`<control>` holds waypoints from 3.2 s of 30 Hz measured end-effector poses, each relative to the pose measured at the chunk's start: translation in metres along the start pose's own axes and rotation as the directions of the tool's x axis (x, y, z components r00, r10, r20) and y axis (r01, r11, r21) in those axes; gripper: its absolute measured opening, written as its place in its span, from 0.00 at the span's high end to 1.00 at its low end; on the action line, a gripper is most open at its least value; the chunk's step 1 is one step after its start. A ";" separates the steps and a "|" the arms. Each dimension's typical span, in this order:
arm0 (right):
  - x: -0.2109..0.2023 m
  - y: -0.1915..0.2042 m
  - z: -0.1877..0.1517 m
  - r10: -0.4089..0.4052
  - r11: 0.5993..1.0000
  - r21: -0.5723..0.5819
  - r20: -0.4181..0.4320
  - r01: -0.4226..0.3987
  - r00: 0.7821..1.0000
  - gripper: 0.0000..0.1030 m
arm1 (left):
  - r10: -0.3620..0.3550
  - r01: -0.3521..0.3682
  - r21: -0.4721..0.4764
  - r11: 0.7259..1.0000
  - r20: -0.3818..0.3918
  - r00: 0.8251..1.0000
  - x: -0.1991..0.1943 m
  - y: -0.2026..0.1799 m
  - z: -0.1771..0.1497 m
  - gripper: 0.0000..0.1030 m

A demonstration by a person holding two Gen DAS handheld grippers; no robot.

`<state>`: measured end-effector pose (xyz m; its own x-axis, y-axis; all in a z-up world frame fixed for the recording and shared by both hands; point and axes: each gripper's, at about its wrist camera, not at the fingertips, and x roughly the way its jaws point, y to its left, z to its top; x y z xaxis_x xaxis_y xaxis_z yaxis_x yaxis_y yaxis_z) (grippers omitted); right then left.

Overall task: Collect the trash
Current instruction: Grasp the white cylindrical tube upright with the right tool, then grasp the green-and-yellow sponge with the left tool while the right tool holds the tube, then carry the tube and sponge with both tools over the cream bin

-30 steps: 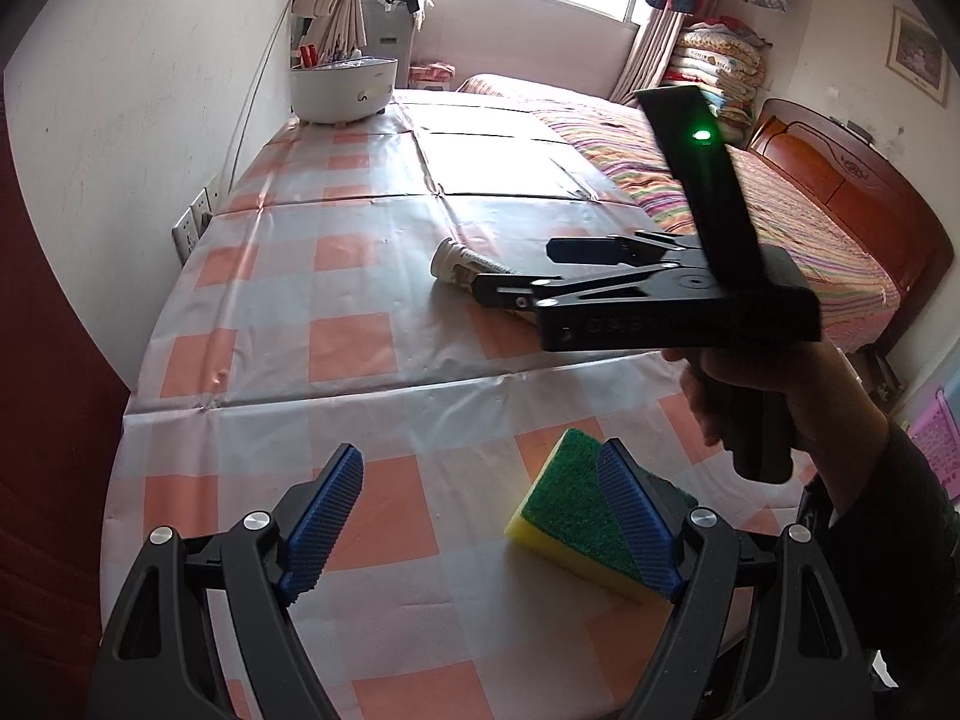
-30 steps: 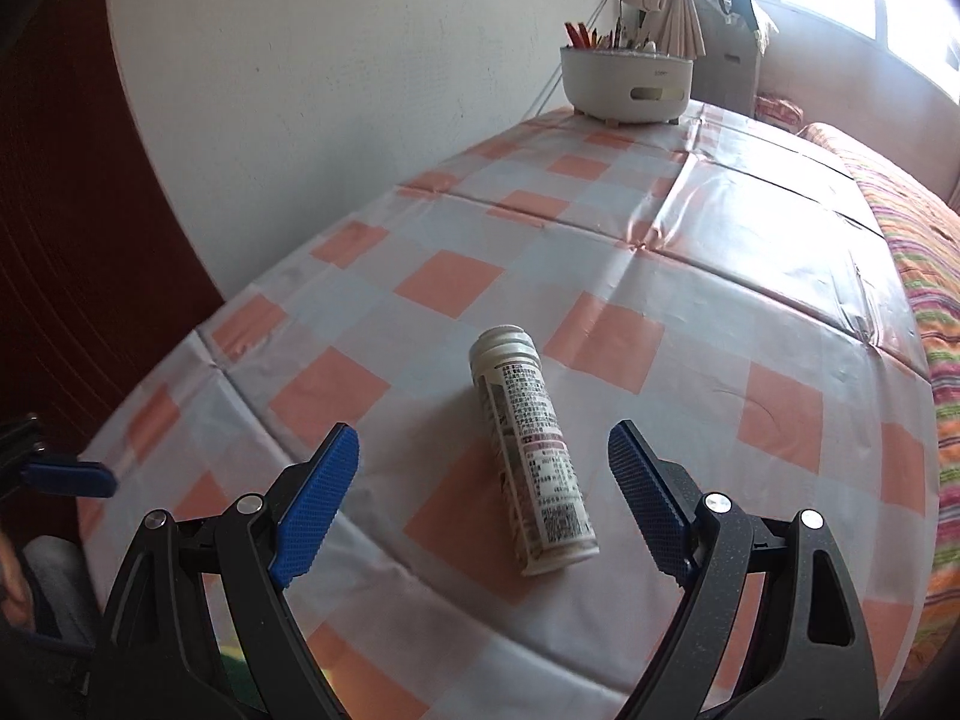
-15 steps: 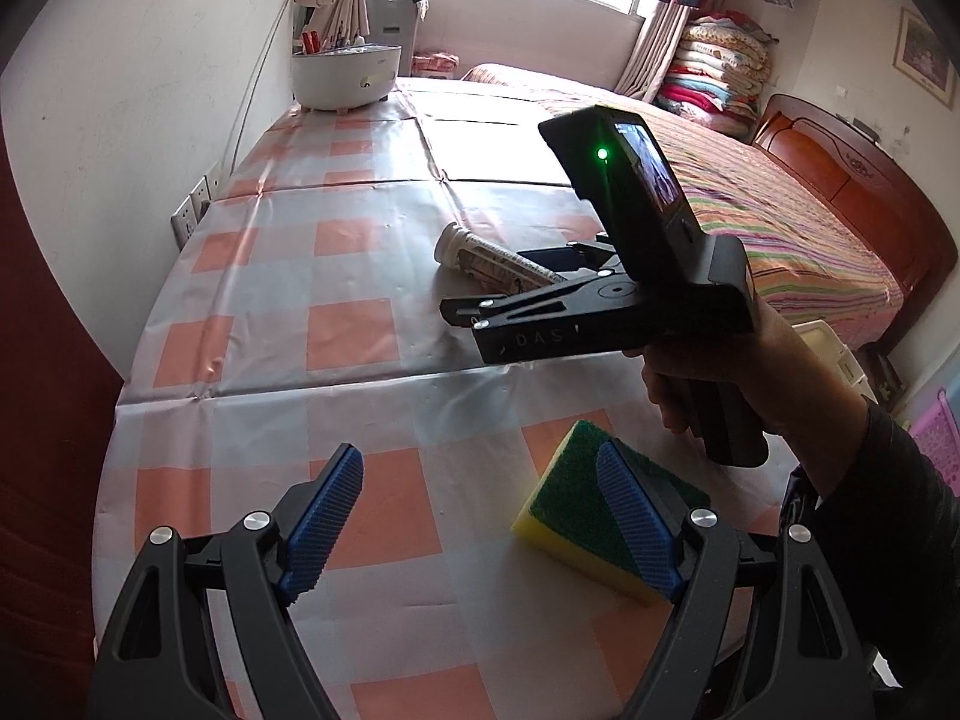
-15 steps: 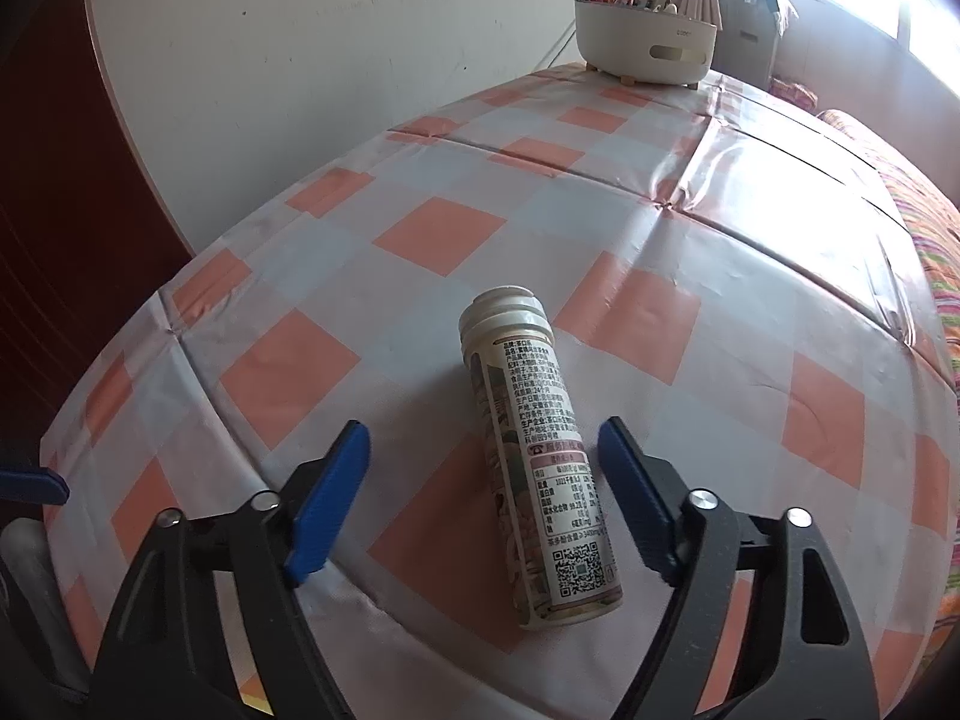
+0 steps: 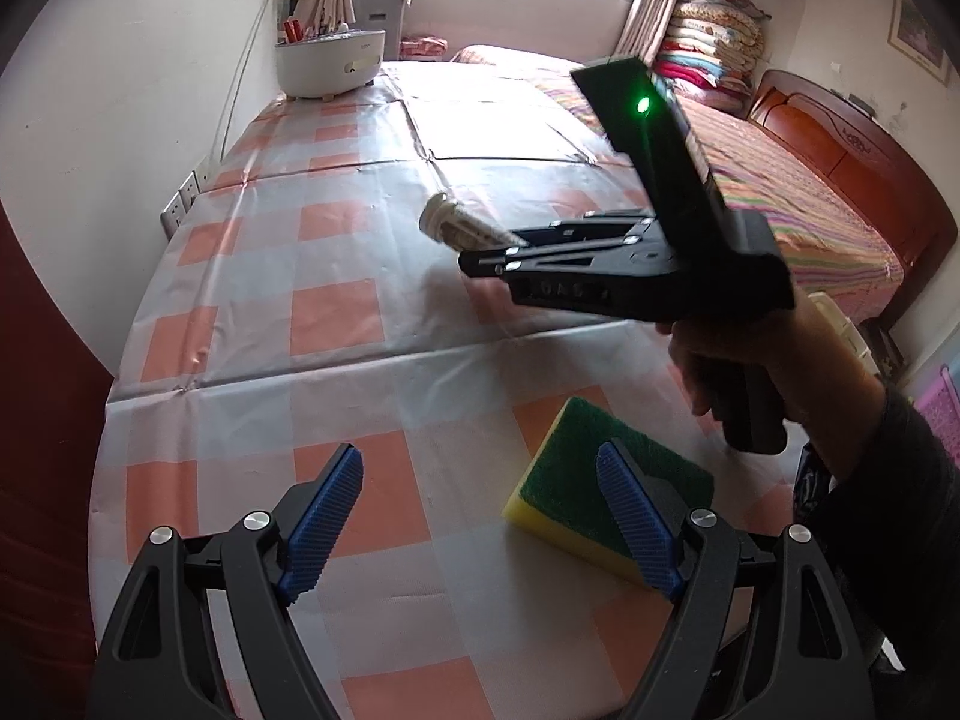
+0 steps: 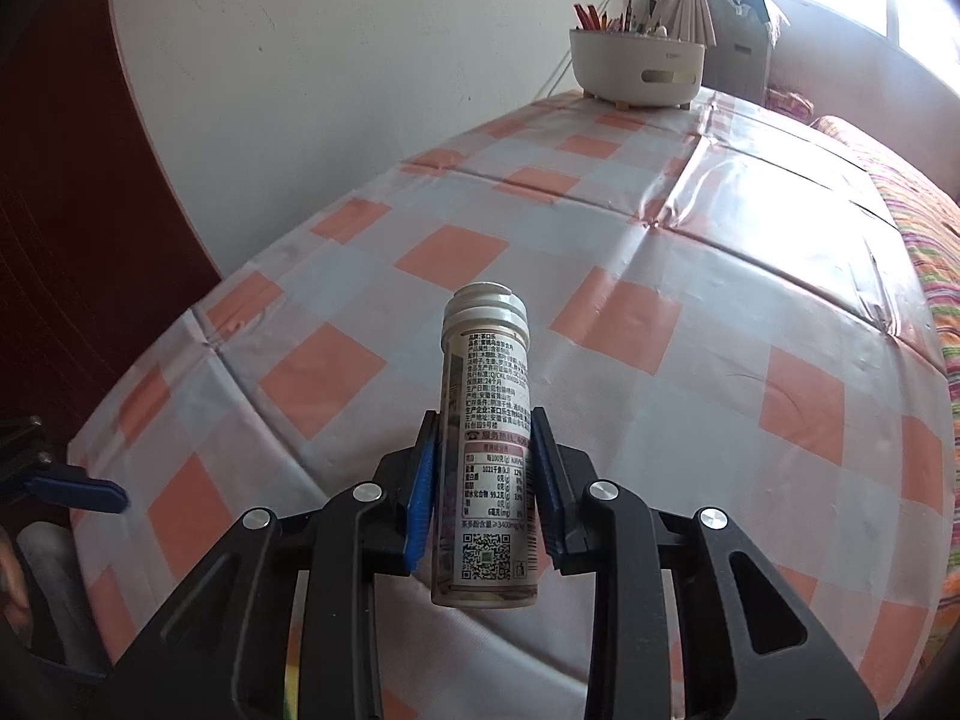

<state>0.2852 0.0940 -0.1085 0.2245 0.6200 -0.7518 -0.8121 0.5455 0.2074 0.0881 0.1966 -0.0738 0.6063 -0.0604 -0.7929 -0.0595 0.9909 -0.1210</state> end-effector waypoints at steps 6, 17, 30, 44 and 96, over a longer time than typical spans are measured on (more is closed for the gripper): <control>-0.029 -0.001 0.000 0.040 0.999 0.032 0.060 -0.042 0.997 0.73 | -0.026 0.029 0.053 0.998 -0.050 0.998 0.011 -0.013 -0.004 0.24; -0.067 -0.005 -0.012 0.083 0.994 0.057 0.131 -0.091 0.988 0.73 | -0.110 0.110 -0.005 0.994 -0.119 0.987 0.027 -0.045 -0.002 0.24; -0.093 -0.021 -0.023 0.097 0.989 0.091 0.182 -0.115 0.978 0.73 | -0.081 0.067 -0.093 0.993 -0.158 0.984 0.052 -0.068 0.013 0.24; -0.128 -0.057 -0.044 0.053 0.979 0.178 0.247 -0.099 0.968 0.73 | -0.101 0.100 -0.030 0.995 -0.042 0.994 0.073 -0.081 0.033 0.45; -0.202 -0.103 -0.091 -0.086 0.956 0.292 0.366 -0.027 0.927 0.73 | -0.112 0.117 -0.003 0.993 0.249 0.962 0.022 -0.099 0.066 0.79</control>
<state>0.2746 -0.1381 -0.0349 0.4747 0.7341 -0.4855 -0.6251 0.6696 0.4011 0.1597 0.1053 -0.0400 0.7876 -0.1392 -0.6003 0.0093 0.9767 -0.2144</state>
